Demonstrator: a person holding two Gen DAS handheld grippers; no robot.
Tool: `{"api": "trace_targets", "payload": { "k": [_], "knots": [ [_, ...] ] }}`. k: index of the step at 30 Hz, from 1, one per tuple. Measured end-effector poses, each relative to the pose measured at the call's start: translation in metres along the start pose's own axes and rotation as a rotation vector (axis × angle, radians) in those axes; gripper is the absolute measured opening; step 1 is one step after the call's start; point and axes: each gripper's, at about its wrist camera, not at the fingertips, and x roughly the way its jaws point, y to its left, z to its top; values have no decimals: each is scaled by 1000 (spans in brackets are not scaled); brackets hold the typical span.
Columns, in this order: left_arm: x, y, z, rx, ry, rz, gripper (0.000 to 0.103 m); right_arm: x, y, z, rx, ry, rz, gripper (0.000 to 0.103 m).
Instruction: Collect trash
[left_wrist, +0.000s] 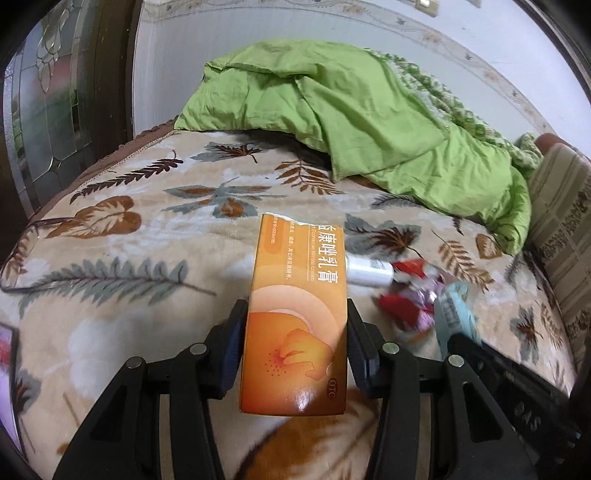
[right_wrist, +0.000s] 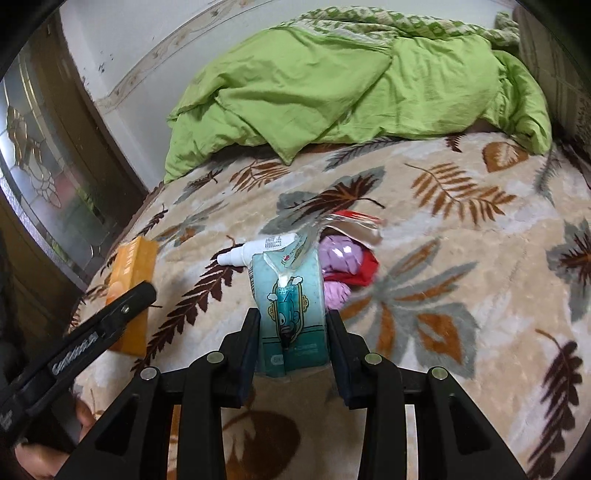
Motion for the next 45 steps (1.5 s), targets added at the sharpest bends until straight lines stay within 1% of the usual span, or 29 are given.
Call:
{"api": "trace_targets", "payload": {
  "k": [5,7,10,13,15,17,19,21,23,28,45],
  "knots": [
    [-34,-13,-22,62,-13,-10,48,-33,1,-14,-35,-53,-33,38],
    [-46,-15,-32,90,-12,-16,48,-44,0,-23,-38,-56,-28,38],
    [-64,-17,-50,133,-7,-21,48,-62,1,-39,-67,-58,-43,38],
    [-80,-17,-68,167,-8,-19,48,-83,2,-53,-80,-80,-38,38],
    [-87,-15,-78,176,-7,-12,49,-97,3,-64,-96,-89,-44,38],
    [-94,-12,-89,161,-4,-14,49,-107,1,-73,-100,-88,-39,38],
    [-96,-11,-94,160,-14,6,49,-113,0,-81,-103,-79,-39,38],
    [-94,-12,-96,164,-14,26,49,-120,0,-87,-103,-85,-23,38],
    [-94,-13,-96,168,-33,49,49,-125,5,-89,-123,-110,-27,38],
    [-92,-15,-97,188,-41,70,49,-120,8,-90,-124,-99,-35,38],
    [-83,-18,-95,207,-28,69,49,-113,10,-90,-127,-85,-35,38]
  ]
}}
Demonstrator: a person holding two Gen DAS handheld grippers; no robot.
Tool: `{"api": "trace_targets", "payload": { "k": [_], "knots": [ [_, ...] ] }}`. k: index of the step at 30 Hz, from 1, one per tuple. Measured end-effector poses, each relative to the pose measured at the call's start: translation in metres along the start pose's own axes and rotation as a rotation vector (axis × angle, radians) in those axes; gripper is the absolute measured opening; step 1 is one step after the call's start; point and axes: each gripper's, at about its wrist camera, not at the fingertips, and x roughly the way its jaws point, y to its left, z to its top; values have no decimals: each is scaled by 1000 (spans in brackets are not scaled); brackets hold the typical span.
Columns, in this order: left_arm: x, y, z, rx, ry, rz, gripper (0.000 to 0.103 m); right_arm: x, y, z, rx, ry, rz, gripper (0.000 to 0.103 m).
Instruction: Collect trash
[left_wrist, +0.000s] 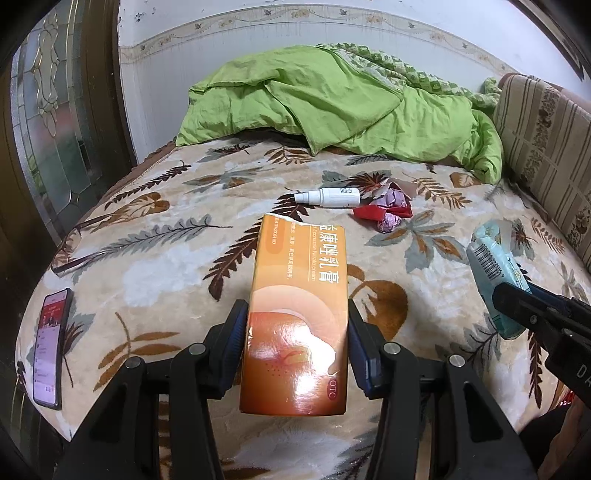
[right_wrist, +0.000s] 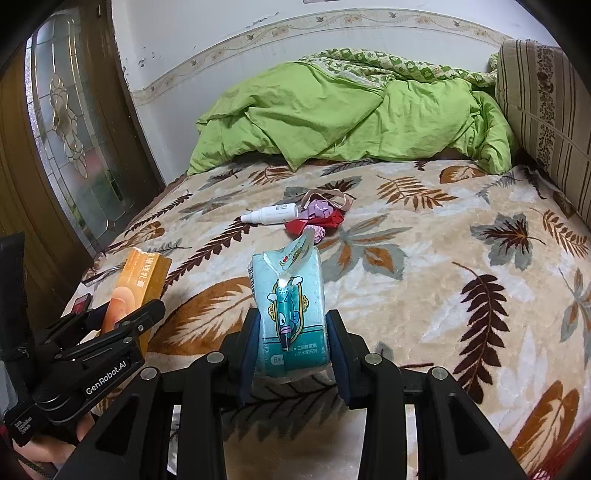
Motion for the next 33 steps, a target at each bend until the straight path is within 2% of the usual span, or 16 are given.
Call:
{"api": "trace_targets", "payload": {
  "k": [33],
  "knots": [
    [9,-6,-3,16,1,5,49,6,-5,1,33,7,1,38]
  ]
}}
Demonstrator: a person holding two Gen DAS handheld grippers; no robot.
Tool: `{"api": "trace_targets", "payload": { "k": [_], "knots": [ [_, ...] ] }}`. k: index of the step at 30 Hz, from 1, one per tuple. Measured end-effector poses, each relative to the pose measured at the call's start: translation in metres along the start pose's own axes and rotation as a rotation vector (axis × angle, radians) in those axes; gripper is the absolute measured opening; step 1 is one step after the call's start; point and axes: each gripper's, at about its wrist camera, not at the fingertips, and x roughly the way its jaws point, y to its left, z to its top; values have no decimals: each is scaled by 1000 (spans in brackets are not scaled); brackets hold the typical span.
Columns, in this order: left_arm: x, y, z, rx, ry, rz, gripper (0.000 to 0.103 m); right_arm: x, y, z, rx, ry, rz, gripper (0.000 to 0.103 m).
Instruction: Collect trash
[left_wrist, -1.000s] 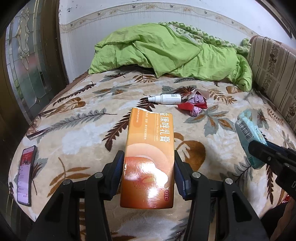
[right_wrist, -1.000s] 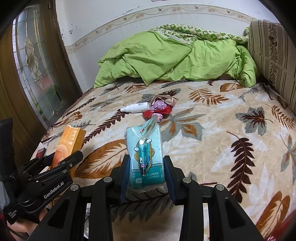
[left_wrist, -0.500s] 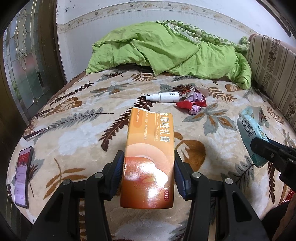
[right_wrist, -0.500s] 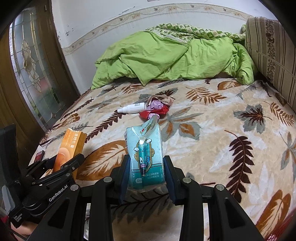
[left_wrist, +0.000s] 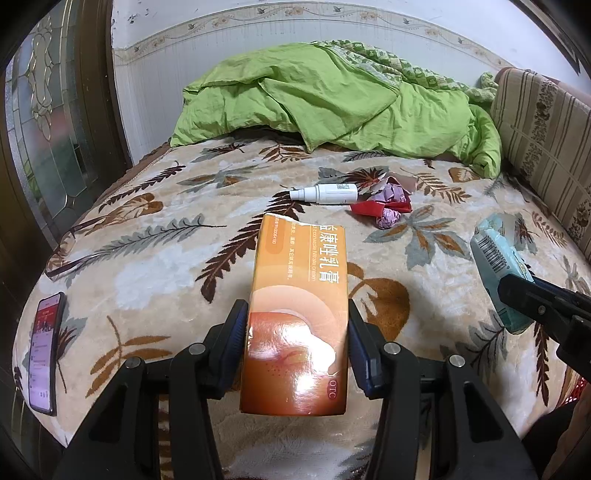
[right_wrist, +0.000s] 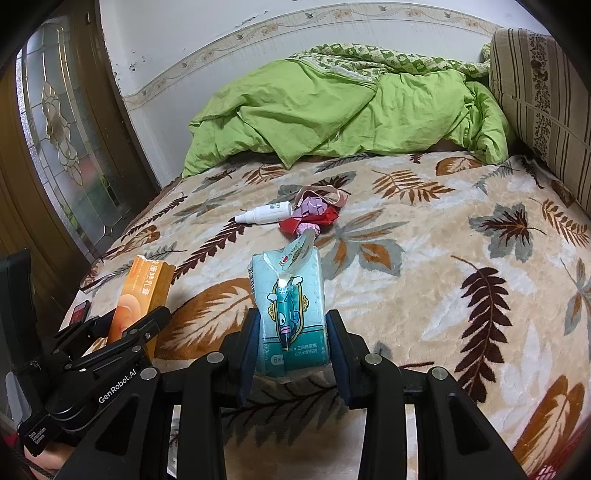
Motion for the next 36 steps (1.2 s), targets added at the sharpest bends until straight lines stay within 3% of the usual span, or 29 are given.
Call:
{"api": "trace_targets", "payload": {
  "k": [36],
  "knots": [
    [-1,-7,0,0,-13,-20,49,-3,-3,0,6,-3,1,38]
  ]
}}
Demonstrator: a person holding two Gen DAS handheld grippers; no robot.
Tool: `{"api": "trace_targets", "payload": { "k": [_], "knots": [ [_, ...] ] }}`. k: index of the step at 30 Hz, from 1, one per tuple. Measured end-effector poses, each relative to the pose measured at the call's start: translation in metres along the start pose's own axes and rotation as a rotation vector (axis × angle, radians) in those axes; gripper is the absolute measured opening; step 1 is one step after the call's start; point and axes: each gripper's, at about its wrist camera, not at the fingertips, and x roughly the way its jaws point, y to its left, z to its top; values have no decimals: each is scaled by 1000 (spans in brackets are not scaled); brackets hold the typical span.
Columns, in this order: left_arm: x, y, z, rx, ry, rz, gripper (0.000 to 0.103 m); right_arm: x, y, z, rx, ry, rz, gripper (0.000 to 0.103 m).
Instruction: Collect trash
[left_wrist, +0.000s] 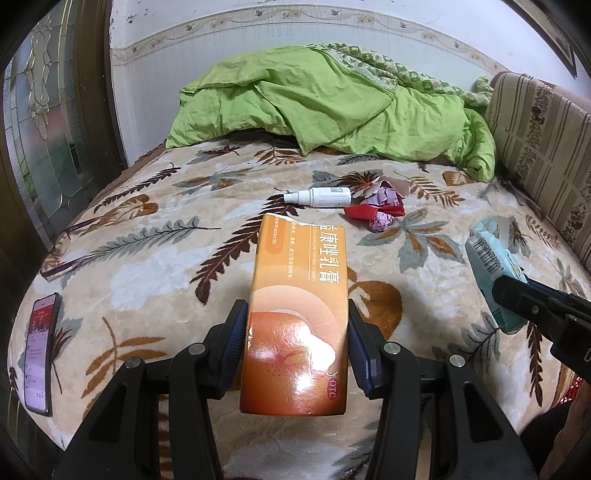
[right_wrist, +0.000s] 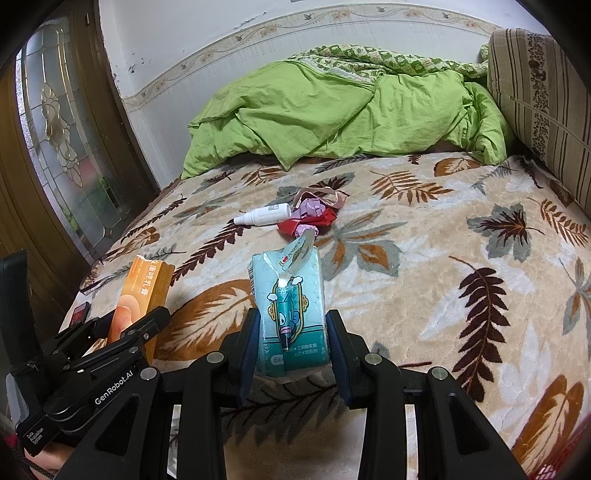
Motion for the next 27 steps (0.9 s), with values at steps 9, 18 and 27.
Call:
{"api": "trace_targets", "payload": {
  "k": [9,18,27],
  "knots": [
    [-9,-4,0,12,-12,-42,49,-3,-4,1,25,-3,7,38],
    [-31,-16,3,8,-1,-180,49,-32,-16,-2,89,-18,32,38],
    [-66,-81,16,125,1,-384,49,-108,-59,-8,191,-70,17,38]
  ]
}}
